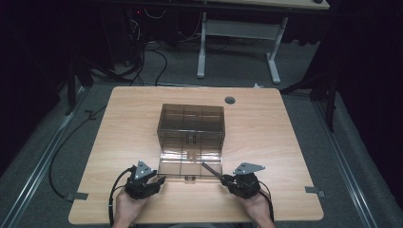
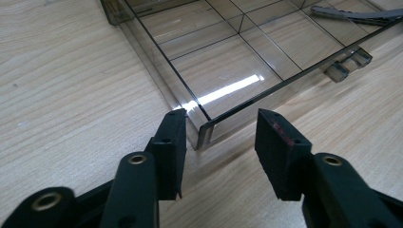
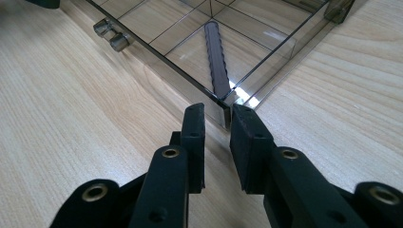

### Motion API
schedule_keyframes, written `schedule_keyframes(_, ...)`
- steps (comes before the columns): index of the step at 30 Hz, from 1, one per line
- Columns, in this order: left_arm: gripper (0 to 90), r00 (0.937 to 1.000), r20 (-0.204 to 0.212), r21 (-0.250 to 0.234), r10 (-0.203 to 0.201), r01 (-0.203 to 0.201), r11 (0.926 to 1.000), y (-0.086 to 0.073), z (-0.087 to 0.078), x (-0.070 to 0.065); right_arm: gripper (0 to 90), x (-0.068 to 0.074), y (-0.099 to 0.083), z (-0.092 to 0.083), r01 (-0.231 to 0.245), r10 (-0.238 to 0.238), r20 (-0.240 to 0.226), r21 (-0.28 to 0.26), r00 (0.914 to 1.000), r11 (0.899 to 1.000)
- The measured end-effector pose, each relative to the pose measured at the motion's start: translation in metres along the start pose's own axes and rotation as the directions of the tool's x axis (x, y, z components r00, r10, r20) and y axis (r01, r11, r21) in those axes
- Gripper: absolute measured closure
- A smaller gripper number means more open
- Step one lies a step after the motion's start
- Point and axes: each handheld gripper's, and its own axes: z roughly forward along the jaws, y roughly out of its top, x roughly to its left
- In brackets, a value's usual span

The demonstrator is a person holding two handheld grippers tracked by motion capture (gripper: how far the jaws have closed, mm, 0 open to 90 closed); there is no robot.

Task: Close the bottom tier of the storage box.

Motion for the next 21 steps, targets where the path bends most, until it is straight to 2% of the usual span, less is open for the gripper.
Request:
schedule_keyframes(7, 62.9, 0.9993, -0.019, 0.019, 0.032, -0.032, 0.9993, -0.0020, 0.0022, -0.0010, 79.4, 0.0003, 0.0010, 0.0022, 0.011, -0.012, 0.019, 0.012, 0.9998, 1.000)
schedule_keyframes(21, 70.2, 0.9984, -0.030, 0.033, 0.047, -0.046, 0.9984, -0.0025, 0.0017, 0.0002, 82.3, 0.0002, 0.0009, 0.0014, 0.026, -0.026, 0.045, 0.019, 0.9987, 0.999)
